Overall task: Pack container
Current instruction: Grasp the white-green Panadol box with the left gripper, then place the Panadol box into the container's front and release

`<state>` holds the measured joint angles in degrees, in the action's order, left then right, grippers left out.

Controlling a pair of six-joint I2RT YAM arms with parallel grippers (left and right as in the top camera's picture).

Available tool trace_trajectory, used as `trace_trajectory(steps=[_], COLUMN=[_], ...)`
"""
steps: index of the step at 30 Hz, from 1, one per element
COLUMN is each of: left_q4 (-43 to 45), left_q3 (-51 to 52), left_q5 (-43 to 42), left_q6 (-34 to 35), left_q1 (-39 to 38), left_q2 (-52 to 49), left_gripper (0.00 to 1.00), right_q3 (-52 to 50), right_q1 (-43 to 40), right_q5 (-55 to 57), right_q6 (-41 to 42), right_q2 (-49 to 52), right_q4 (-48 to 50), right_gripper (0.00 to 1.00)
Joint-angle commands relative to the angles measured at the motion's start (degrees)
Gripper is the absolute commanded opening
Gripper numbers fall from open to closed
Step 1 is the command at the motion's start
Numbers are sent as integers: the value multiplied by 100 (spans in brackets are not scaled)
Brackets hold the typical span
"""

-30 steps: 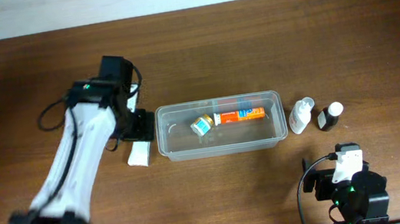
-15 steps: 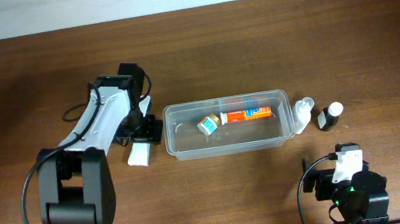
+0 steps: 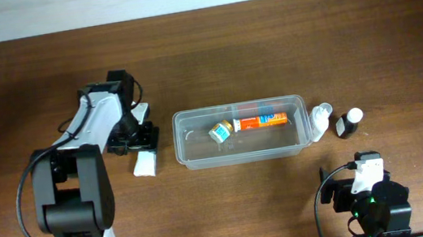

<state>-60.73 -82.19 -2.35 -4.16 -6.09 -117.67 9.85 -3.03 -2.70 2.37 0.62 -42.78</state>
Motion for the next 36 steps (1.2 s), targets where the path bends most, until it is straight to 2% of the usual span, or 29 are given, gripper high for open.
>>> trace_trajectory(steps=[1,4,7,13,17,19,24,32,36], left_q4=[50,70,94,61,37,-59,-616,-1650,-1840], left_q3=[50,52,50,59,57,28,-354,-1729,-2253], left_q5=[-249,-236,-238,-238,-245,-243,-243,-271,-435], left_q6=[-326,-328,-328,-581,-577,-579,-584,-603,-1231], left_q1=[24,24,24,2,-2,-2,-2,-87,-531], left_q2=[-101,-101,-101,-129,-138,-136,-50,745,1469], left_gripper=[77,75,68,69,51,47,44,43,43], right_q3=[-52,-52,-52,-52,-52,-52,-52,-52,-52], right_q1=[-37,-37,-37,-37,-37,-37,-37,-37,-37], right_q5=[-9,-9,-9,-9,-9,-9,-9,-9,-9], right_q6=[-2,-2,-2,-2,-2,-2,-2,-2,-2], right_q2=[-44,-44,-44,-44,-44,-44,-44,-44,-44], right_q4=[2,2,2,2,2,2,2,2,2], right_gripper=[98,98,99,99,98,98,98,98,98])
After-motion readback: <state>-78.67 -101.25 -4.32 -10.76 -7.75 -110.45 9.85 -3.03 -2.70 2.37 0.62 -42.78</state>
